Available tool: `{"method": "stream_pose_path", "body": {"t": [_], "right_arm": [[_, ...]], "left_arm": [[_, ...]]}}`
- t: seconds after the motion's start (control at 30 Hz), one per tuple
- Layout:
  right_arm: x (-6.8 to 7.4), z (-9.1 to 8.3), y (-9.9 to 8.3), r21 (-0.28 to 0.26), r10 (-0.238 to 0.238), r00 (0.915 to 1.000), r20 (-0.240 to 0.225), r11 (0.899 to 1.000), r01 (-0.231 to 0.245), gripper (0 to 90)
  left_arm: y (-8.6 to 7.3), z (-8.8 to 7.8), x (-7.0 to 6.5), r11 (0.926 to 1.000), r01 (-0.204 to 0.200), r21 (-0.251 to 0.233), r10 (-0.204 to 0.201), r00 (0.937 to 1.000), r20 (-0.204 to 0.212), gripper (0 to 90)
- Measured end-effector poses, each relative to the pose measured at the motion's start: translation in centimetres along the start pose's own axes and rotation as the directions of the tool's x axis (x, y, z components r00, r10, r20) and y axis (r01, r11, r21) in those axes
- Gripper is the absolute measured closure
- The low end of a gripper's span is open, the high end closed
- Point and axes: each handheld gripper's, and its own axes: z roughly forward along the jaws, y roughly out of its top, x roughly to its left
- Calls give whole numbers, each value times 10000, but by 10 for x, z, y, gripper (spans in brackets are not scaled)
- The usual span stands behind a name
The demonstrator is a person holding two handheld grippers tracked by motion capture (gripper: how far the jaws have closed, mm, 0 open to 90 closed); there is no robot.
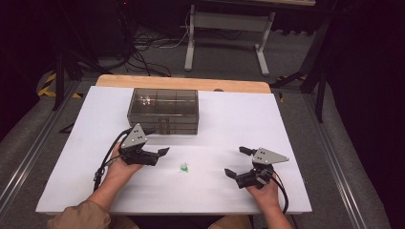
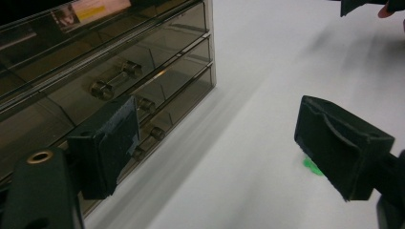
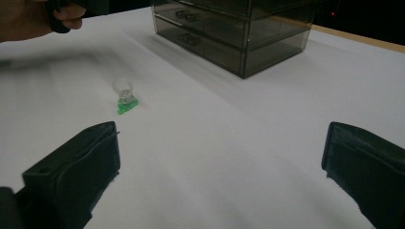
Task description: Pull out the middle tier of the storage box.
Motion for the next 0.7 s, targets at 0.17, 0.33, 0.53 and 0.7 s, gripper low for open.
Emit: {"method": "stream_pose_path", "body": {"t": [0.17,0.33,0.53,0.7], "right_arm": [[0,0,0,-1,-3,10000,-26,10000,3,0],[0,0,0,6,-2,10000,-48,10000,2,0],[0,0,0,-6,-11,10000,-68,10000,11,0],[0,0,0,-4,-16,10000,-87,10000,16,0]], "left_arm": [[1,0,-3,9994,-337,58,339,9989,-334,196],[2,0,-11,9922,-1210,298,1234,9869,-1037,238],[2,0,-18,9804,-1910,486,1966,9645,-1761,267],[3,-1,-20,9732,-2236,533,2298,9485,-2179,294]]}}
